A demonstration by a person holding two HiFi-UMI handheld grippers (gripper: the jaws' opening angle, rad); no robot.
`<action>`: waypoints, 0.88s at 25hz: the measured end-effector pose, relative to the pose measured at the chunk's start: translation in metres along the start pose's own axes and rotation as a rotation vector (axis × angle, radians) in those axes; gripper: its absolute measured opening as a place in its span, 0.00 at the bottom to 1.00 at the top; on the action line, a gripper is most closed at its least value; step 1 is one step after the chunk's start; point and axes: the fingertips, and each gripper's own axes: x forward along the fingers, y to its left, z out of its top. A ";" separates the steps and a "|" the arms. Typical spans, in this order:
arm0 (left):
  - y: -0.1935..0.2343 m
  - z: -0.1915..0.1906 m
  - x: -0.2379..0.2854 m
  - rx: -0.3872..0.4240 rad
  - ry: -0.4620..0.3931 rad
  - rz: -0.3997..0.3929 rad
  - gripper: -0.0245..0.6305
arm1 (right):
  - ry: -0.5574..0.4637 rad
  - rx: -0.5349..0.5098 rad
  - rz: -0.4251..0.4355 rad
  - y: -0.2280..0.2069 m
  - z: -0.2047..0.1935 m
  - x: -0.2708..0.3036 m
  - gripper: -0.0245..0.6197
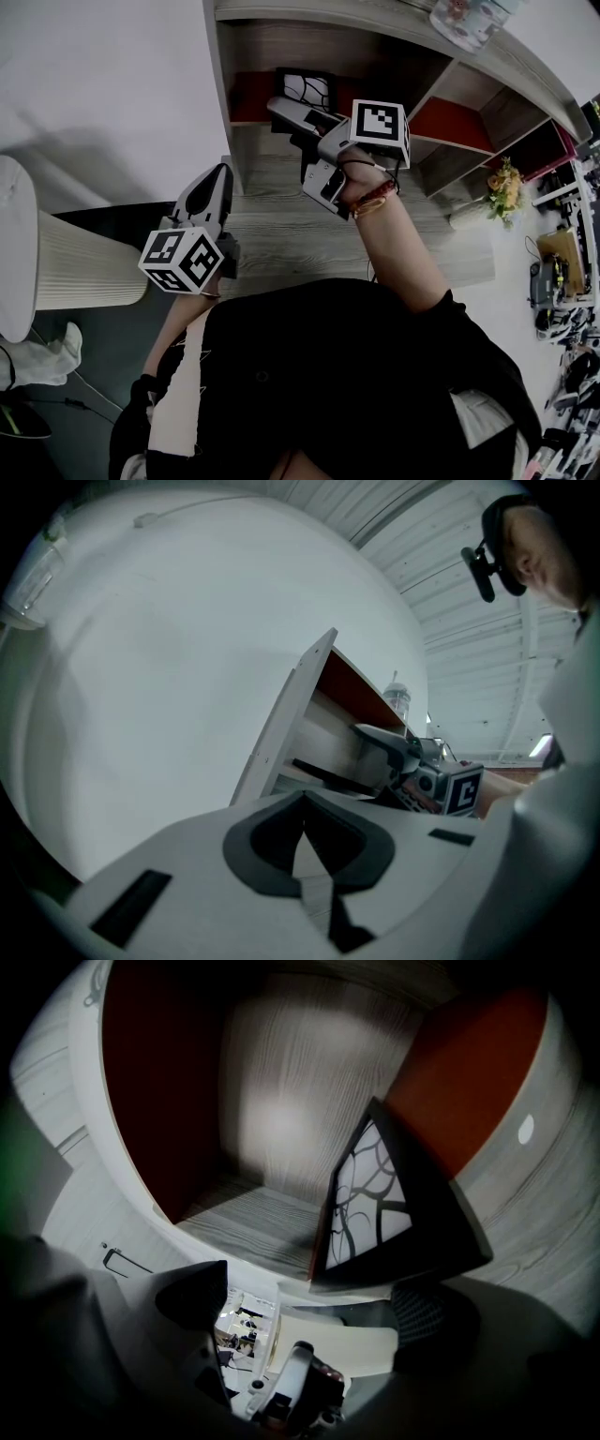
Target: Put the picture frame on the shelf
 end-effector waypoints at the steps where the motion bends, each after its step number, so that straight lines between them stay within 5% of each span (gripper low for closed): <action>1: 0.000 0.000 0.000 0.000 0.000 0.000 0.05 | 0.000 0.000 0.000 -0.001 -0.001 0.000 0.86; 11: -0.005 -0.004 -0.001 -0.003 0.010 -0.015 0.05 | 0.050 -0.010 -0.004 -0.020 -0.037 -0.005 0.86; 15: -0.012 -0.007 0.000 -0.001 0.023 -0.037 0.06 | 0.036 0.061 -0.028 -0.045 -0.061 -0.015 0.84; 22: -0.027 -0.020 0.000 -0.009 0.056 -0.095 0.05 | 0.009 0.188 -0.042 -0.083 -0.105 -0.032 0.39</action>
